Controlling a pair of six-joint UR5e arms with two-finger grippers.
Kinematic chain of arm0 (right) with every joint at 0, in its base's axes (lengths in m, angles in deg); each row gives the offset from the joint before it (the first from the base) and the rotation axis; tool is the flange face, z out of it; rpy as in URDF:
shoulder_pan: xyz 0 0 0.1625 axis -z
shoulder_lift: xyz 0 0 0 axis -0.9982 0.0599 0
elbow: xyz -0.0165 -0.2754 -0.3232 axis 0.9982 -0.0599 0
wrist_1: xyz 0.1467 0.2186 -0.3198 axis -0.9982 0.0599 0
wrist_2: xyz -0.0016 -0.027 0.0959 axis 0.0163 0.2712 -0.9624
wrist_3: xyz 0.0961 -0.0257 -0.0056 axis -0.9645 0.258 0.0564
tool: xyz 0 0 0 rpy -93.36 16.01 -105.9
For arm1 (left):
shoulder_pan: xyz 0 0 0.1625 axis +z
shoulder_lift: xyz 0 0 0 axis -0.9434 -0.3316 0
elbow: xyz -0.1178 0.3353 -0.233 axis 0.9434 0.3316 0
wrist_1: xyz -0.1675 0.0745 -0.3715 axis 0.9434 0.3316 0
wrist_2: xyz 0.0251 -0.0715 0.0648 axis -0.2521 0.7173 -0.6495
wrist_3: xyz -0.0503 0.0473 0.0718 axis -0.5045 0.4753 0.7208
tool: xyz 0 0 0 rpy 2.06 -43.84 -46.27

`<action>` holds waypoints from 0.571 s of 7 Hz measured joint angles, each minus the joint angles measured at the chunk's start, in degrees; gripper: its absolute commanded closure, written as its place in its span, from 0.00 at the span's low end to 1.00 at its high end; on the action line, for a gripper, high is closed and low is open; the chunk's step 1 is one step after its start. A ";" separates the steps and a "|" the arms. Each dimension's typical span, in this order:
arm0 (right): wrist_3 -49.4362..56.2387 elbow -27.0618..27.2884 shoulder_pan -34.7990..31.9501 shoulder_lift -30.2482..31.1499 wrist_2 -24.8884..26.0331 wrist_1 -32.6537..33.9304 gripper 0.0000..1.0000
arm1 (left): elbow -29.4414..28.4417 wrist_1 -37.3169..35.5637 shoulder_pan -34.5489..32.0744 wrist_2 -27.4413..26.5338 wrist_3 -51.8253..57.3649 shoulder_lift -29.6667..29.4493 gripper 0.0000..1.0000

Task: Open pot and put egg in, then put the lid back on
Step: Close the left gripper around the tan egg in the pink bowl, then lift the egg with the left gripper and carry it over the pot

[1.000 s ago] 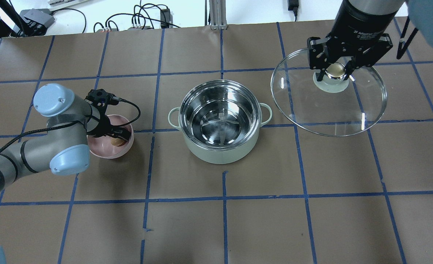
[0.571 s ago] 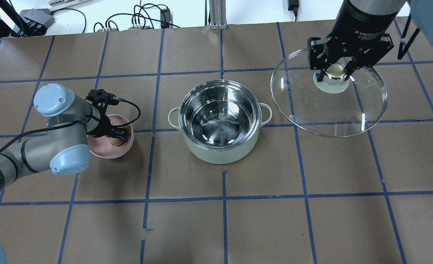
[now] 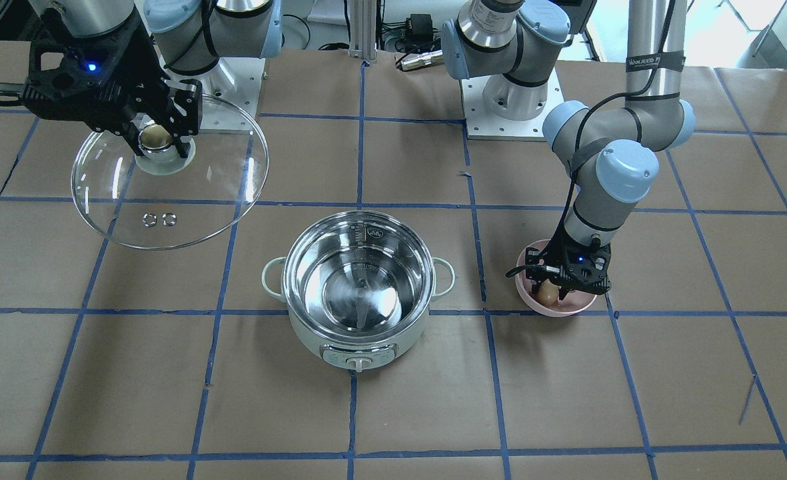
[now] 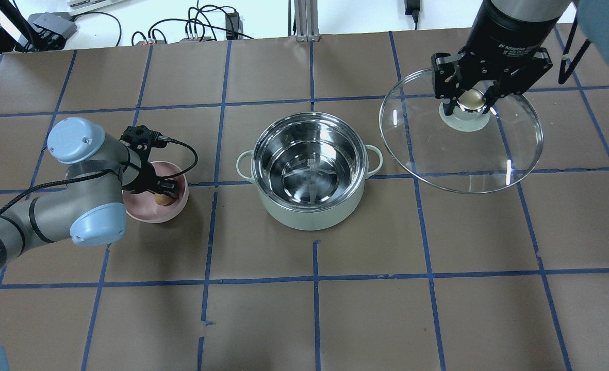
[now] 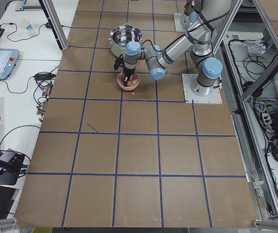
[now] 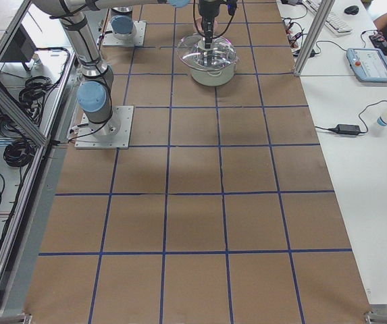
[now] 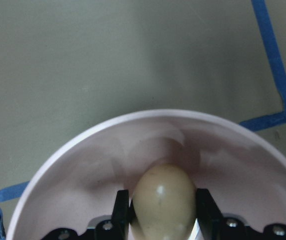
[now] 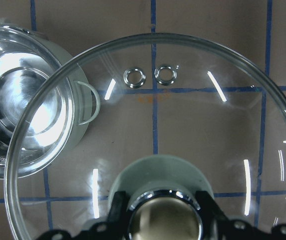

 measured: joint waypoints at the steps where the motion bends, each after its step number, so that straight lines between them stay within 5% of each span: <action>1: 0.01 0.00 -0.05 0.01 -0.03 -0.02 1.00 | -0.18 -0.01 0.00 -0.09 -0.69 0.12 0.87; 4: 0.20 -0.02 -0.35 0.02 -0.14 -0.10 1.00 | -0.84 1.01 -0.02 -0.39 -1.41 1.19 0.87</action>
